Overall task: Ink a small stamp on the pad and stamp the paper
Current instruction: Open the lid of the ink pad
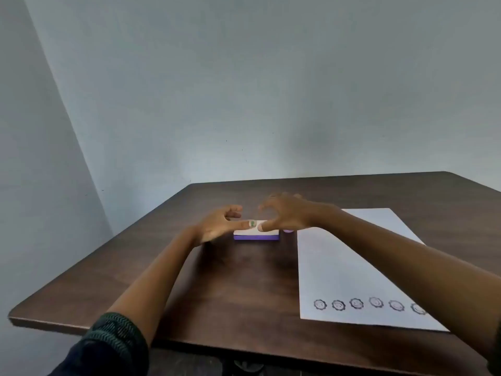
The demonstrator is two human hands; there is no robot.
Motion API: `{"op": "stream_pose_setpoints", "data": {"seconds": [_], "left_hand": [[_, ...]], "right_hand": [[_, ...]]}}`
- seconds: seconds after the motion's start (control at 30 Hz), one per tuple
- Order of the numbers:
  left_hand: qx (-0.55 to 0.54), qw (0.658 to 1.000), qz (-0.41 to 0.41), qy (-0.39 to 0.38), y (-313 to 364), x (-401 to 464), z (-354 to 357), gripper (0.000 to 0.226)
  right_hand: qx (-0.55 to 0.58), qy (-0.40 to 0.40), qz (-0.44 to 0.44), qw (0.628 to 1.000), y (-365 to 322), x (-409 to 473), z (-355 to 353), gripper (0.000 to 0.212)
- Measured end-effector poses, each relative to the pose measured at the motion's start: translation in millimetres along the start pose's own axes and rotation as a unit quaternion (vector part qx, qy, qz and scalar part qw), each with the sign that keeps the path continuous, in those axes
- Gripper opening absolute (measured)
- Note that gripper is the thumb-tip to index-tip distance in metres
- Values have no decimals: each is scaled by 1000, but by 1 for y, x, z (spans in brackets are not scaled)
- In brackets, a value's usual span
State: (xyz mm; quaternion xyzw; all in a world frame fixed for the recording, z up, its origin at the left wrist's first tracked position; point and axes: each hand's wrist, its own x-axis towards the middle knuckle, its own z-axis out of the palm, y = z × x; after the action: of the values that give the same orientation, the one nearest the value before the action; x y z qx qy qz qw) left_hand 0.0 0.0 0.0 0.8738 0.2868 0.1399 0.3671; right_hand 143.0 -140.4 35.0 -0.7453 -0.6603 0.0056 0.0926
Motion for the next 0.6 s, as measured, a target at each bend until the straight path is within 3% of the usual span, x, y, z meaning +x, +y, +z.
{"op": "stream_pose_setpoints", "data": {"seconds": [0.17, 0.4, 0.6], "left_hand": [[14, 995, -16, -101, -10, 5, -6, 64], [40, 996, -4, -74, -27, 8, -12, 76], [65, 996, 9, -62, -30, 11, -14, 55]], "right_hand": [[8, -90, 22, 996, 7, 15, -4, 64], [76, -109, 23, 991, 12, 23, 1, 61], [101, -98, 17, 990, 13, 22, 4, 57]]}}
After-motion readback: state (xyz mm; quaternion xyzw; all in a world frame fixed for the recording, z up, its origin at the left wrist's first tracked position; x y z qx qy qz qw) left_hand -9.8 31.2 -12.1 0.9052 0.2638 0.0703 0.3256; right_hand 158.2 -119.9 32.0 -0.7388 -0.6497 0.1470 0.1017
